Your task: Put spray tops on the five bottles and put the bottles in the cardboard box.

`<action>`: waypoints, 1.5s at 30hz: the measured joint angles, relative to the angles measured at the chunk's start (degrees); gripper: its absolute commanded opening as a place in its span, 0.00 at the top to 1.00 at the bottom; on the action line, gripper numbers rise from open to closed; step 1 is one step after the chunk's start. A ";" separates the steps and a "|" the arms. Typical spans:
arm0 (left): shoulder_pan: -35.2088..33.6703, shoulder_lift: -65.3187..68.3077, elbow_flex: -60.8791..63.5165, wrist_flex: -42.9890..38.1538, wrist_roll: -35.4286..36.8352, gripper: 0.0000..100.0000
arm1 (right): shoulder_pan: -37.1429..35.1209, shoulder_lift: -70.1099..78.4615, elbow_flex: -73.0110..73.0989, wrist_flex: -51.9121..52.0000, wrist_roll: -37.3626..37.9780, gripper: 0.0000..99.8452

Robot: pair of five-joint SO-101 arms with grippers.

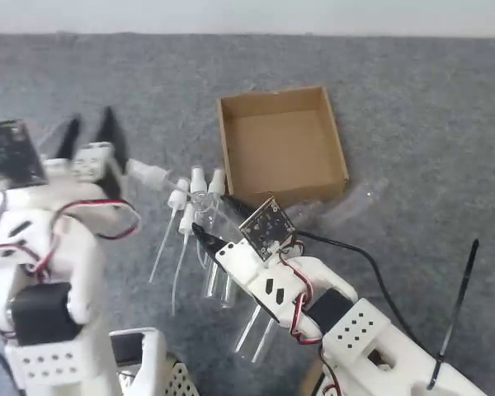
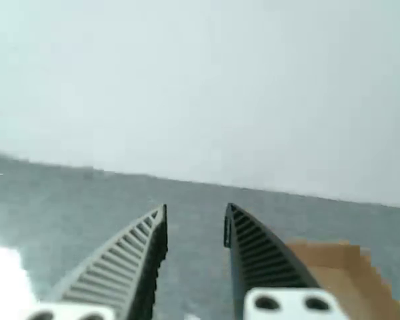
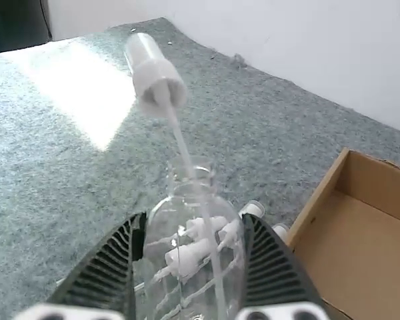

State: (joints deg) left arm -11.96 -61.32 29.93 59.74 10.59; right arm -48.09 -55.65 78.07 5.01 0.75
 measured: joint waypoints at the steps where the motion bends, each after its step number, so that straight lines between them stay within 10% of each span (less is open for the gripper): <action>1: -2.29 0.00 1.14 -0.70 0.00 0.89 | 0.00 0.00 0.00 0.00 0.00 0.99; 14: -14.51 17.76 11.16 -9.23 2.99 0.86 | 0.00 0.00 0.00 0.00 0.00 0.99; 45: 18.64 23.56 -4.57 12.66 -0.70 0.86 | 0.00 0.18 0.18 0.00 0.00 0.99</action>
State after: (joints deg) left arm 6.68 -37.76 25.36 72.40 9.89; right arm -48.09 -55.47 78.24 5.01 0.75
